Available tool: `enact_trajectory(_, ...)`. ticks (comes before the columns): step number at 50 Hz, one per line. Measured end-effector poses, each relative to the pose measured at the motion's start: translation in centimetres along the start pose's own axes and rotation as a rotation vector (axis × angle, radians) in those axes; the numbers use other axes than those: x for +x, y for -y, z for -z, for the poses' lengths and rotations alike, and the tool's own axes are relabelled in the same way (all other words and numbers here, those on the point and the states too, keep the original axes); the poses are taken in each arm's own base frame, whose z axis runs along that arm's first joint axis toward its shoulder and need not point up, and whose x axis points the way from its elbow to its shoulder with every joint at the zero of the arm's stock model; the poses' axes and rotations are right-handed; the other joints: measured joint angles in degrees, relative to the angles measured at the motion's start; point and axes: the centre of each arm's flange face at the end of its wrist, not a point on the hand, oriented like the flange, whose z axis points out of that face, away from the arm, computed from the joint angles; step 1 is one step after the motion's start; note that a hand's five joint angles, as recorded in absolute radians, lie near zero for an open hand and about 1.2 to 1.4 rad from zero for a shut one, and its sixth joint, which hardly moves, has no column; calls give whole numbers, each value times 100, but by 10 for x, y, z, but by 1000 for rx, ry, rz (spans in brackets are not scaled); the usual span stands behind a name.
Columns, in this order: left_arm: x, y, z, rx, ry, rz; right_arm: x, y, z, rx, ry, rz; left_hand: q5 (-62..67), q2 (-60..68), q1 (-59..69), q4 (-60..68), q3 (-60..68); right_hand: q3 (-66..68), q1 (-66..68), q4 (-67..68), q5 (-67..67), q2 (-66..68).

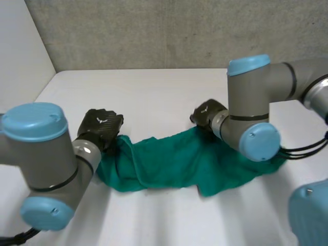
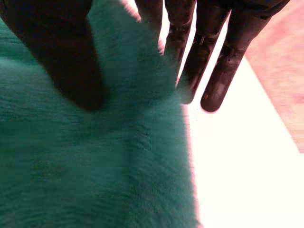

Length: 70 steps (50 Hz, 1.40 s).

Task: Fold the towel.

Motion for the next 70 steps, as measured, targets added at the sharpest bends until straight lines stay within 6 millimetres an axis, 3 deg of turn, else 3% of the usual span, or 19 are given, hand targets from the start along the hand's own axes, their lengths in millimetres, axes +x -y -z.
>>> enact_trajectory(1,0,0,-5,3,5,2,5,2,-10,27,-62,2,0,0,0,0,0,-2029,-1834,-1903,-1820,-1995)
enact_trajectory(3,0,1,-15,10,21,6,14,6,-20,68,-157,-1,0,0,0,0,0,-3820,-3308,-3800,-3716,-3780)
enact_trajectory(4,-1,2,-19,15,33,9,18,8,-22,87,-200,-4,0,0,0,0,0,-4158,-3513,-4126,-4047,-4097)
enact_trajectory(9,-6,5,-29,25,75,16,35,20,-18,145,-334,-24,0,0,0,0,0,-4441,-3621,-4322,-4268,-4330)
enact_trajectory(15,-11,4,-29,22,107,22,45,29,24,150,-355,-63,0,0,0,0,0,-4441,-3621,-4322,-4268,-4330)
enact_trajectory(19,-11,1,-27,11,106,21,38,22,59,123,-315,-125,0,0,0,0,0,-4441,-3621,-4322,-4267,-4330)
enact_trajectory(26,-9,-4,-23,-4,97,18,12,-3,99,70,-204,-312,0,0,0,0,0,-4441,-3621,-4322,-4267,-4330)
enact_trajectory(33,-9,-4,-22,-5,97,19,-25,-30,117,28,-39,-472,0,1,0,0,0,-4441,-3621,-4322,-4267,-4330)
enact_trajectory(41,-11,-4,-22,-6,102,20,-47,-48,109,53,23,-501,0,1,0,1,0,-4261,-3517,-4207,-4164,-4166)
enact_trajectory(46,-13,-5,-22,-11,105,21,-49,-60,89,68,-13,-489,0,1,0,0,0,-343,-205,-336,-513,-116)
enact_trajectory(48,-13,-6,-22,-12,105,21,-48,-62,87,67,-22,-487,0,1,0,0,0,-343,-205,-336,-513,-116)
enact_trajectory(50,-13,-7,-20,-18,104,20,-41,-66,81,64,-65,-467,0,1,0,0,0,1106,714,1140,883,1181)
enact_trajectory(53,-13,-8,-18,-23,102,18,-35,-65,81,68,-95,-446,0,1,0,0,0,1122,714,1164,887,1181)
enact_trajectory(57,-12,-11,-13,-33,92,9,-9,-48,94,110,-177,-321,0,1,0,1,0,1122,714,1171,895,1181)
enact_trajectory(59,-12,-11,-13,-33,92,9,-9,-48,94,110,-177,-321,0,1,0,1,0,1122,714,1171,895,1181)
enact_trajectory(62,-12,-11,-14,-32,88,-3,11,-36,101,79,-198,-174,0,2,0,0,0,1122,723,1171,909,1181)
enact_trajectory(66,-13,-4,-23,-9,95,-19,19,-32,93,27,-177,-110,0,2,0,0,0,1122,845,1173,987,1181)
enact_trajectory(70,-19,17,-38,59,123,-48,30,-26,78,-1,-173,-82,0,3,0,0,3,1122,845,1176,992,1181)
